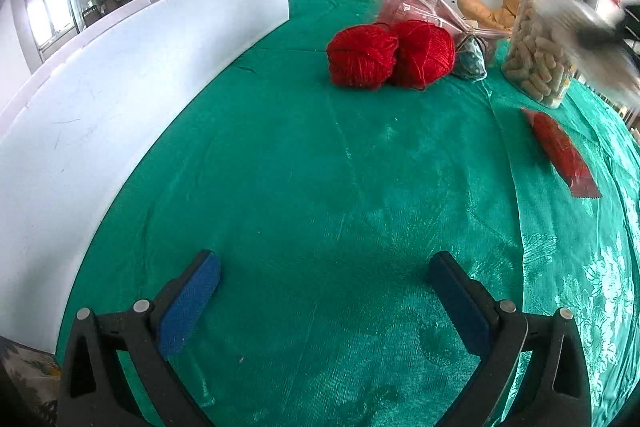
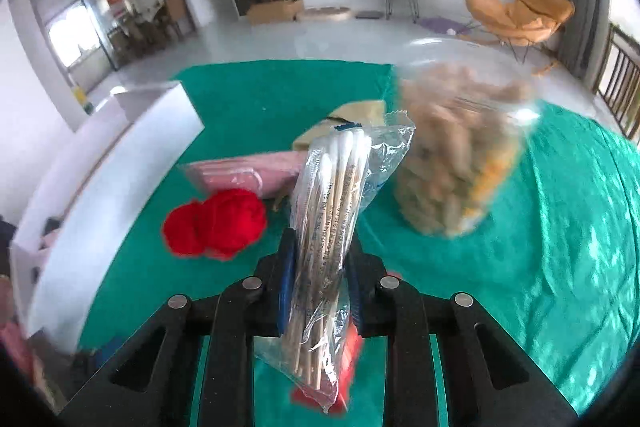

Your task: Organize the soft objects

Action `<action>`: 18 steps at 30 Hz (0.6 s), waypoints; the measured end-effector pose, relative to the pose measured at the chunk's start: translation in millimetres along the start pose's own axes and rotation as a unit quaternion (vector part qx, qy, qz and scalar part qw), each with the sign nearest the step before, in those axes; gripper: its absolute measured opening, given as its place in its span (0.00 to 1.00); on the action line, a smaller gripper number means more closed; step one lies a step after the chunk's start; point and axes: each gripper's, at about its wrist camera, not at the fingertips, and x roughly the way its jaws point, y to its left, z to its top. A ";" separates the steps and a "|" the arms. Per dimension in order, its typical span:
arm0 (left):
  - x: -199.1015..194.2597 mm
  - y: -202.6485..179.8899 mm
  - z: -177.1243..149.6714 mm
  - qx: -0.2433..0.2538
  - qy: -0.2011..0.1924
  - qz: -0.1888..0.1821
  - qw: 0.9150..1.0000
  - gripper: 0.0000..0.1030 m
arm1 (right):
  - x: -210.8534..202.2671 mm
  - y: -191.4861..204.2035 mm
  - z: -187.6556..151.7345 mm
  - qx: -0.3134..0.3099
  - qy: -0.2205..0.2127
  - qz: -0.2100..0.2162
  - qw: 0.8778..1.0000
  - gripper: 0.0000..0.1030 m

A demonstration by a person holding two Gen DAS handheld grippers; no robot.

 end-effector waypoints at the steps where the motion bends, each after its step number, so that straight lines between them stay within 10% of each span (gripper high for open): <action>1: 0.0 0.0 -0.1 0.000 0.000 0.000 1.000 1.00 | -5.6 -12.7 -9.3 0.009 0.014 0.001 1.000 0.24; 9: -0.5 -1.9 -0.4 0.001 0.000 0.002 1.000 1.00 | 9.5 -92.7 -93.5 0.045 0.116 -0.010 0.992 0.28; 13: -0.5 -2.2 -0.3 0.001 0.000 0.002 1.000 1.00 | 17.7 -94.7 -113.2 0.027 0.099 -0.028 0.994 0.61; 18: -0.4 -2.2 -0.6 0.001 0.000 0.002 1.000 1.00 | 28.3 -67.3 -121.6 -0.044 0.083 -0.084 0.992 0.71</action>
